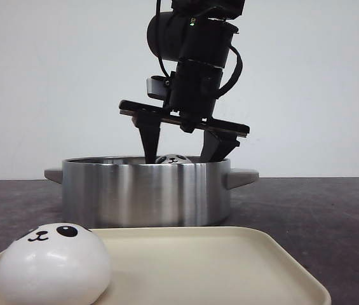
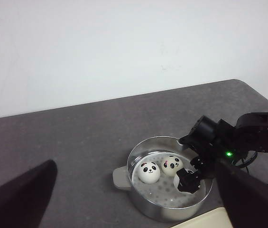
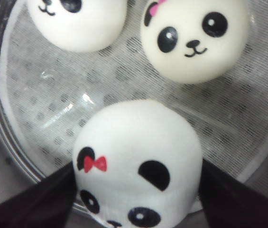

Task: Steam buns
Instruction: 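Lower the bun into the steamer and open the right gripper, then lower the left gripper onto the last panda bun and close it, then lift the held bun with the left gripper over the pot, then lower the bun into the steamer and open the left gripper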

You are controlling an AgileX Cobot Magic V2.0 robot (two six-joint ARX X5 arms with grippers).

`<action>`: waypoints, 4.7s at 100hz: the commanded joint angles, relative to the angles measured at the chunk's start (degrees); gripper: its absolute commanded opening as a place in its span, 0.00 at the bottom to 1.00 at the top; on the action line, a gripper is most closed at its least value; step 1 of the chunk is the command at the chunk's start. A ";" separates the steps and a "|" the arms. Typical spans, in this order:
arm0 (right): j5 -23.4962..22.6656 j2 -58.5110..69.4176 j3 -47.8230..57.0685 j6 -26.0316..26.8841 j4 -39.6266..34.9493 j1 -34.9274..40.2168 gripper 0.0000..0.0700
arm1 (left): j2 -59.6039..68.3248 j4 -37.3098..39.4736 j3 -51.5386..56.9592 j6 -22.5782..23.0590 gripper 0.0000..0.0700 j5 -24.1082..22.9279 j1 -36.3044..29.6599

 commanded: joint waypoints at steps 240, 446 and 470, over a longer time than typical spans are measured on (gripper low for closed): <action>20.22 -61.00 12.37 -21.99 -20.63 3.43 0.00 | 35.98 35.98 -62.88 -26.05 0.20 14.40 -24.70; 20.20 -62.64 11.89 -20.33 -24.11 3.43 0.00 | 58.86 28.37 -30.36 -4.39 0.69 9.29 0.33; 20.20 -62.64 11.89 -20.33 -24.13 3.43 0.00 | 58.86 27.19 -26.60 -4.44 0.81 9.31 -0.04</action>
